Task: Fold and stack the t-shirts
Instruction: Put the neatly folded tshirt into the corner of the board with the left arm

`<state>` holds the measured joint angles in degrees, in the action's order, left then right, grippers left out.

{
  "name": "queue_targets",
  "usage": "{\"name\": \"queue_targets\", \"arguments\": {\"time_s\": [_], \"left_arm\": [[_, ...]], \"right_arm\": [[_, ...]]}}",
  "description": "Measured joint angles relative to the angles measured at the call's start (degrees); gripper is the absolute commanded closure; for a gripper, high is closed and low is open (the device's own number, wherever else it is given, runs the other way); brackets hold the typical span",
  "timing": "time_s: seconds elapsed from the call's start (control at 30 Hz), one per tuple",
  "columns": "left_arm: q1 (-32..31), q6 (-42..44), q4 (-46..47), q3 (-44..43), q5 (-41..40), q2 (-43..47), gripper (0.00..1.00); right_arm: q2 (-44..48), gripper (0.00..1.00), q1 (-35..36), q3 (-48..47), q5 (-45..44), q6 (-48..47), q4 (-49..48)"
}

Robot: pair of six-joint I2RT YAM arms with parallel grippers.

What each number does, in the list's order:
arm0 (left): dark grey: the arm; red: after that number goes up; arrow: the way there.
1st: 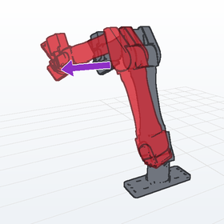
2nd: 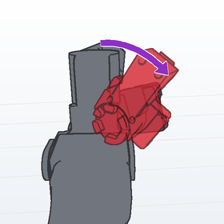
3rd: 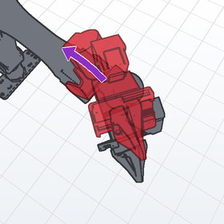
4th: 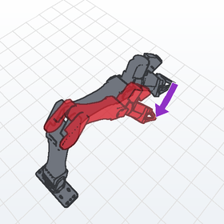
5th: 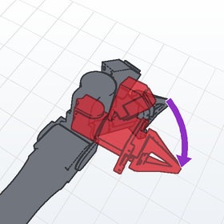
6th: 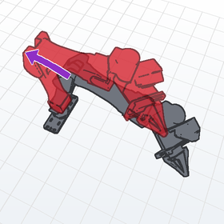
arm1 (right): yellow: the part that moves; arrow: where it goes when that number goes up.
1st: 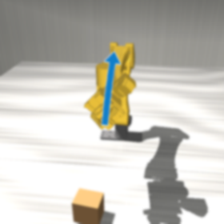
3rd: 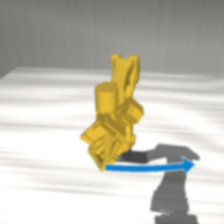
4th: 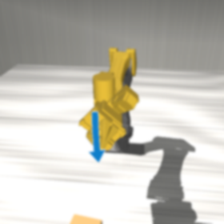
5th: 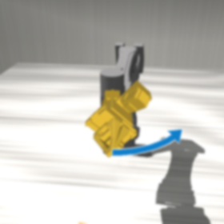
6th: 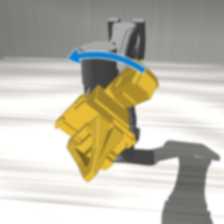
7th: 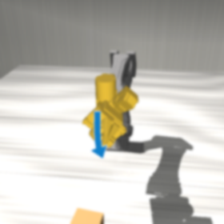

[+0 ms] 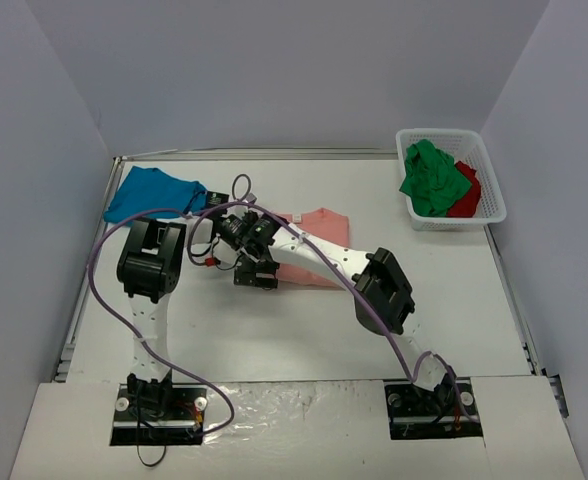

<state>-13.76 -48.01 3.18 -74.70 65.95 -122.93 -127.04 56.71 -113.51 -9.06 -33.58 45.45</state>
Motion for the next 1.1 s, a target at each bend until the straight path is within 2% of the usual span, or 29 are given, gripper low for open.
{"name": "queue_targets", "arguments": {"time_s": [0.17, 0.33, 0.47, 0.6, 0.7, 0.87, 1.1], "left_arm": [[-0.52, 1.55, -1.07, -1.81, 0.04, -1.27, 0.98], [-0.7, 3.89, -3.54, -2.51, 0.0, -1.27, 0.98], [-0.31, 8.26, -9.03, -4.33, -1.4, -1.16, 0.98], [0.66, 17.44, -20.06, -8.52, -5.88, -0.74, 0.98], [1.88, 24.59, -28.72, -13.84, -10.62, -0.59, 0.98], [3.78, 33.03, -39.15, -21.97, -18.73, 0.04, 0.98], [4.46, 42.38, -51.45, -35.65, -32.61, 0.04, 0.98]], "right_arm": [[4.96, 0.0, -0.96, 9.2, 2.19, -1.53, -0.44], [18.32, 0.0, -4.17, 24.22, 5.49, -3.78, 0.96], [29.22, 0.0, -13.84, 31.78, 6.84, -5.46, 2.08], [34.47, 0.0, -24.35, 35.17, 7.85, -5.77, 1.29], [34.95, 0.0, -27.98, 36.15, 10.64, -5.55, 0.28], [33.79, 0.0, -28.41, 38.45, 16.35, -5.25, -3.26], [21.64, 0.0, -31.41, 39.39, 23.28, -3.74, -7.61]]}}
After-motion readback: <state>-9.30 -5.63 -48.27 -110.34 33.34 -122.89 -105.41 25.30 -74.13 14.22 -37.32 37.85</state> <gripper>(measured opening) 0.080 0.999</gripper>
